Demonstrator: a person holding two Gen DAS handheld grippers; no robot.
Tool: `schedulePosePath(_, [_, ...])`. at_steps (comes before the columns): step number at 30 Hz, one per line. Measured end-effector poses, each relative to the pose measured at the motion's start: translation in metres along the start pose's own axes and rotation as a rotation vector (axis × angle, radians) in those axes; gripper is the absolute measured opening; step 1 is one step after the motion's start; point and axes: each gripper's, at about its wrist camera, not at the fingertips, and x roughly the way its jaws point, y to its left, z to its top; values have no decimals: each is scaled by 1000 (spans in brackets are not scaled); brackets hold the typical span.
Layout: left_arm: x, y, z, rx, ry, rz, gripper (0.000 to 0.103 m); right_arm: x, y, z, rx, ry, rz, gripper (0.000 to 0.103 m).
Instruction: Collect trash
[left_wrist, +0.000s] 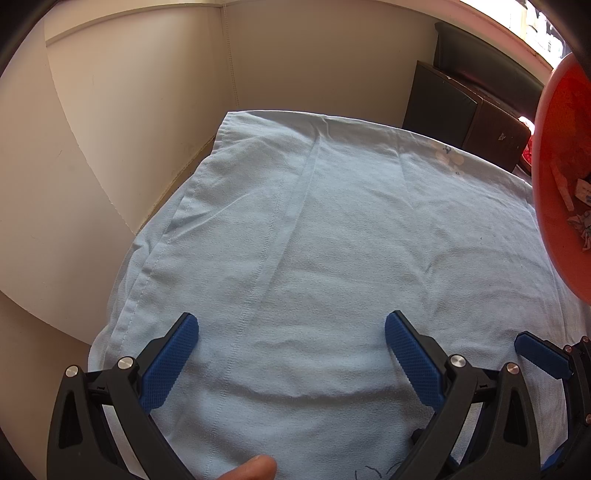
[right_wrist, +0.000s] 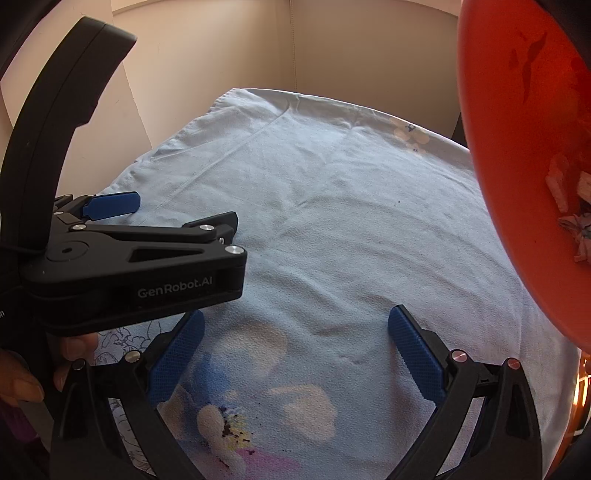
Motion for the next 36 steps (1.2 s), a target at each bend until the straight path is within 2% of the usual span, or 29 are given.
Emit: schedulePosePath(36, [0, 0, 0, 0, 0, -1, 99, 2, 1, 0, 0, 1, 0, 100])
